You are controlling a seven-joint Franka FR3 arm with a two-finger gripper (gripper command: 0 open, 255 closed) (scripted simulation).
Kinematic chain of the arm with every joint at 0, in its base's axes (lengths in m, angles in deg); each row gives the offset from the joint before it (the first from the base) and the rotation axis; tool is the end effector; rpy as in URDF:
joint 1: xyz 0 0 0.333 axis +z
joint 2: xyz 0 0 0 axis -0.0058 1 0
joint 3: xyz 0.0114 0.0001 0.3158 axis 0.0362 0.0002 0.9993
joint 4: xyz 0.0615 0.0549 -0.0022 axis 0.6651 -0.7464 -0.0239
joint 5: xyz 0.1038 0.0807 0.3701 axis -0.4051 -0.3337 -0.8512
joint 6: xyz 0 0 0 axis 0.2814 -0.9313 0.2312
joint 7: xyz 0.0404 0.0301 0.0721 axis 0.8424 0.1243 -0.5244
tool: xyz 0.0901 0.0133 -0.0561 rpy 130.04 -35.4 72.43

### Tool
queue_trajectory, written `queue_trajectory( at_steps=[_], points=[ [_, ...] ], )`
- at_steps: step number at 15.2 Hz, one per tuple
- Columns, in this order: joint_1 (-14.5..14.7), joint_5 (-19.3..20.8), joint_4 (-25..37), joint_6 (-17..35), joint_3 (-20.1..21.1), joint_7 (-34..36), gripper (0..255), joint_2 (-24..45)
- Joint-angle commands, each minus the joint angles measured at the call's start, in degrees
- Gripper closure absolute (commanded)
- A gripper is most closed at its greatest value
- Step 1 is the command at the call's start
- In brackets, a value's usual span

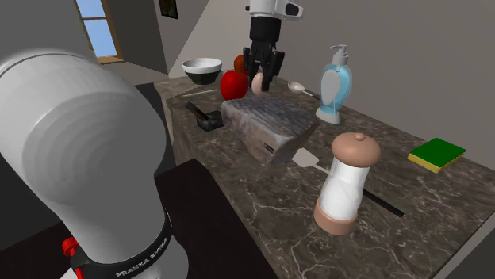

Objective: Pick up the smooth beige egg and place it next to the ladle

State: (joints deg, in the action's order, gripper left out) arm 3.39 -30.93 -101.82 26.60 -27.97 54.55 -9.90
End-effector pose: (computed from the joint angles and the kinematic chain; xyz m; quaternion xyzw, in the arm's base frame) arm 0.4471 0.1413 0.3868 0.9931 -0.0641 -0.0929 0.0330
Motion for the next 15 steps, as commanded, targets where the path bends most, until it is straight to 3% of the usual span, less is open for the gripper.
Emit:
queue_trajectory(
  at_steps=[1,9,15],
  points=[
    [0.59,0.52,4.59,-0.55,1.06,2.14,255,4.11],
    [4.0,4.35,24.84,-4.39,3.4,9.65,255,21.08],
    [8.25,7.61,44.38,-10.4,3.66,13.95,255,35.07]
  ],
)
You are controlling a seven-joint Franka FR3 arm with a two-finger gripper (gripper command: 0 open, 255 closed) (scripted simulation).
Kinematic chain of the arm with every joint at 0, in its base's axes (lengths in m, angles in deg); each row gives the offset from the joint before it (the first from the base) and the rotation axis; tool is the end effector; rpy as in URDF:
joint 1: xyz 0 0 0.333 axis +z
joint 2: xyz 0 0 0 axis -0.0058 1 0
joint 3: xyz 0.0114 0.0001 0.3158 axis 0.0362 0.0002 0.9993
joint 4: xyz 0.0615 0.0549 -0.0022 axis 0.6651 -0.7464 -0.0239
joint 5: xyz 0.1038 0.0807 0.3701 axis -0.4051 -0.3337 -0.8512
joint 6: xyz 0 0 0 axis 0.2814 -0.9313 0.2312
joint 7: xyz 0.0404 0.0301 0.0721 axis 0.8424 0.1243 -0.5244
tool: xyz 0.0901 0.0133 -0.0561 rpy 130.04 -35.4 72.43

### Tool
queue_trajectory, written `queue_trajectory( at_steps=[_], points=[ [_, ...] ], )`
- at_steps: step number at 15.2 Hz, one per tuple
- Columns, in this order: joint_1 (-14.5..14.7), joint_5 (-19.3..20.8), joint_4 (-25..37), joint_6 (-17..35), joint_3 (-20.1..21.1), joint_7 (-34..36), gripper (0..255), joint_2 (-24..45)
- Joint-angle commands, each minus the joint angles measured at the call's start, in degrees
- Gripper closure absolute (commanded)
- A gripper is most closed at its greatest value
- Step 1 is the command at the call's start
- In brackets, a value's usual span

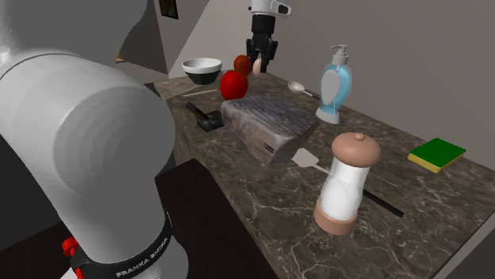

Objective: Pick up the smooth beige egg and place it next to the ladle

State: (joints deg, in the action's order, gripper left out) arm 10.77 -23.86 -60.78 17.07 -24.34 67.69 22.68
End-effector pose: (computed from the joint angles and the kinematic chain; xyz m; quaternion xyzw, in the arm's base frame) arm 0.5884 0.2810 0.3808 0.9930 -0.0639 -0.0934 0.0327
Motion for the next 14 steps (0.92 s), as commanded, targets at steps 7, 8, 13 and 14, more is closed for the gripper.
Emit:
queue_trajectory(
  at_steps=[7,8,13,14],
  points=[
    [9.0,4.11,41.34,-15.6,-1.3,3.09,255,25.67],
    [11.64,4.78,55.63,-21.73,-2.01,2.62,255,33.56],
    [11.03,4.61,50.68,-17.83,-2.07,2.85,255,32.6],
    [10.84,4.6,49.35,-16.81,-2.04,2.91,255,32.31]
  ],
)
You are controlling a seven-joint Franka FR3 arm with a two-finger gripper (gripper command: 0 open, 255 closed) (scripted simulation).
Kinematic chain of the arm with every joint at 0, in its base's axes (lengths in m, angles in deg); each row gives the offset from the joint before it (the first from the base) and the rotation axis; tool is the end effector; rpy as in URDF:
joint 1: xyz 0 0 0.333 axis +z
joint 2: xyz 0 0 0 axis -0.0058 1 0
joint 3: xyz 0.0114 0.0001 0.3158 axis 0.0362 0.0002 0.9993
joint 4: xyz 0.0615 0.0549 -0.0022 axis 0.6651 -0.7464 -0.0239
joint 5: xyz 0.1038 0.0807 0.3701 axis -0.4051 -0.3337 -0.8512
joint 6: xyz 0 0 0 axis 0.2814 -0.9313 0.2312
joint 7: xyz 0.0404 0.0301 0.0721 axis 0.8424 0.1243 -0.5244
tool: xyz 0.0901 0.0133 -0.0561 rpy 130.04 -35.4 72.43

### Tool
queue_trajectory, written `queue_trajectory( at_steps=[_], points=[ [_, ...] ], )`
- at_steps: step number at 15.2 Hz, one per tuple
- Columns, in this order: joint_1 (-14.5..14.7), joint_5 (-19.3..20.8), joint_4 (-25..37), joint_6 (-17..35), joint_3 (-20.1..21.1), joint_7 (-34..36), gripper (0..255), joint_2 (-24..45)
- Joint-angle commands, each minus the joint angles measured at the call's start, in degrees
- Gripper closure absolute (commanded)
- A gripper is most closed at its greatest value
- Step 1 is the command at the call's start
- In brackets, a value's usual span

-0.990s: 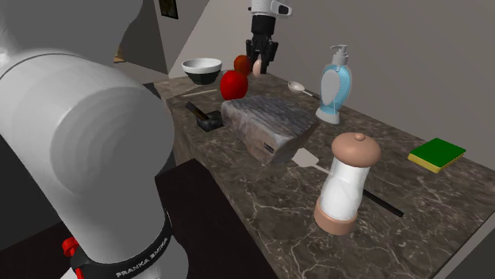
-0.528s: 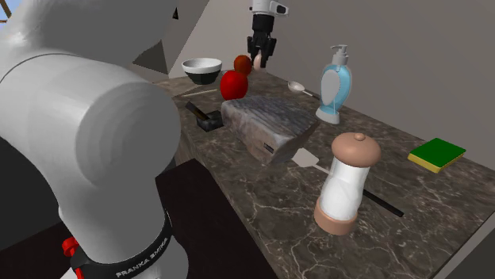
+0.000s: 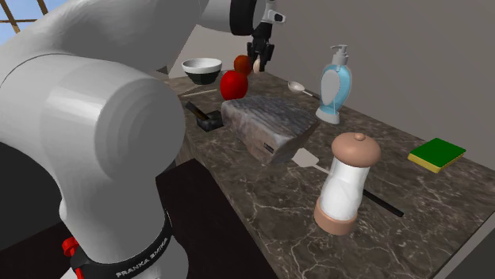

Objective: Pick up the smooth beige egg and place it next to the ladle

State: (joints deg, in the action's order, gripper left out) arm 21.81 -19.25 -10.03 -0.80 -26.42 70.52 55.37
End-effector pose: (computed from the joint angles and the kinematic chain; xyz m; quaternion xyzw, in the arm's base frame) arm 0.6728 0.3669 0.3510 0.9930 -0.0644 -0.0936 0.0329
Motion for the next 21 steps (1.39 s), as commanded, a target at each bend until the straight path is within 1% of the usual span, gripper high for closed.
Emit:
queue_trajectory(
  at_steps=[1,6,13,21],
  points=[
    [-0.37,-0.01,-2.57,1.99,0.07,0.13,255,-0.59],
    [-0.94,0.06,-6.96,6.05,0.09,0.32,255,-0.83],
    [-1.35,0.31,-10.9,11.05,-0.06,0.47,255,0.32],
    [-1.35,0.31,-10.9,11.05,-0.06,0.47,255,0.32]
  ],
)
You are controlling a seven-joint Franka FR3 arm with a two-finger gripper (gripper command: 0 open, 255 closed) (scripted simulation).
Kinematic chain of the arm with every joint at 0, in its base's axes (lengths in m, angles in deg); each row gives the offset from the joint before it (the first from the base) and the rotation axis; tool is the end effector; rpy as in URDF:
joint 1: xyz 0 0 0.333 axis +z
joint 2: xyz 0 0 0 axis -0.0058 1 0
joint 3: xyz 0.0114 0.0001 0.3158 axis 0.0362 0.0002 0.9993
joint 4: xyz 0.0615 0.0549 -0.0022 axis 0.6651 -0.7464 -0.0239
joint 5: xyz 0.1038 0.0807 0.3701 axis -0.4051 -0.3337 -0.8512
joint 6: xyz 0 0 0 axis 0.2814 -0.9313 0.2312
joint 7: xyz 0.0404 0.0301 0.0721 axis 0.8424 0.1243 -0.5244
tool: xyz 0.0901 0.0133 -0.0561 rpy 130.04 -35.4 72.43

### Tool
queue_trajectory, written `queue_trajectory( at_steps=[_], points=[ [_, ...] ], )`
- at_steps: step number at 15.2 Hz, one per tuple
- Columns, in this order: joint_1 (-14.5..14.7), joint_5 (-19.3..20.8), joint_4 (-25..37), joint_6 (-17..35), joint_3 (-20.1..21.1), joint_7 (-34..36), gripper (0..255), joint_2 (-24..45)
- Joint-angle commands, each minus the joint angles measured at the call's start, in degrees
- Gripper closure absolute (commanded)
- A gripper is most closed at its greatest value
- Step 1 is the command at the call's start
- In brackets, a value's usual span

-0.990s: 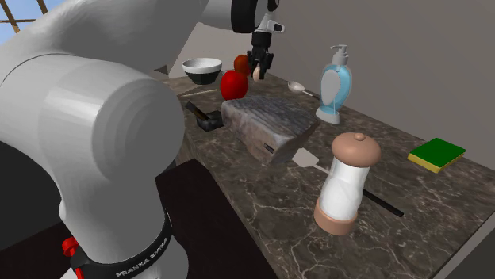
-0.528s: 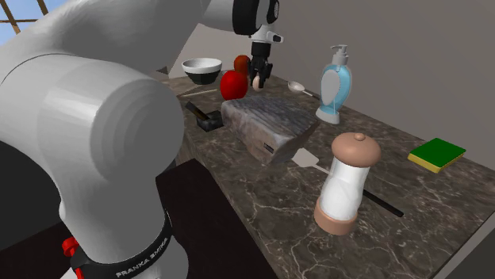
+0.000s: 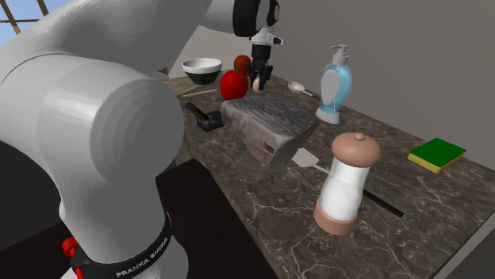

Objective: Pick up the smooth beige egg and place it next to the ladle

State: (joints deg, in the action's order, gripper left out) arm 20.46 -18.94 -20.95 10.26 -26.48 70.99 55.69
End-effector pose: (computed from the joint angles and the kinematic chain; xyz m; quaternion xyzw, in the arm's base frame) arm 0.6727 0.3669 0.2742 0.9930 -0.0645 -0.0932 0.0326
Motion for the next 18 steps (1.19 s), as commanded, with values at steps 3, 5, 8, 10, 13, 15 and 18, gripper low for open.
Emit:
queue_trajectory(
  at_steps=[3,5,8,10,13,15,18],
  points=[
    [0.0,0.0,0.02,0.0,0.0,0.0,0,0.0],
    [0.0,0.0,0.02,0.0,0.0,0.0,0,0.0],
    [0.88,-0.03,6.91,-5.13,-0.13,-0.43,0,1.64],
    [2.74,0.08,19.85,-12.7,-0.66,-1.27,0,6.72],
    [2.78,0.03,19.98,-12.76,-0.73,-1.29,0,6.78],
    [2.78,0.02,19.95,-12.74,-0.73,-1.29,0,6.77],
    [2.79,0.02,20.0,-12.77,-0.73,-1.3,0,6.79]
  ],
)
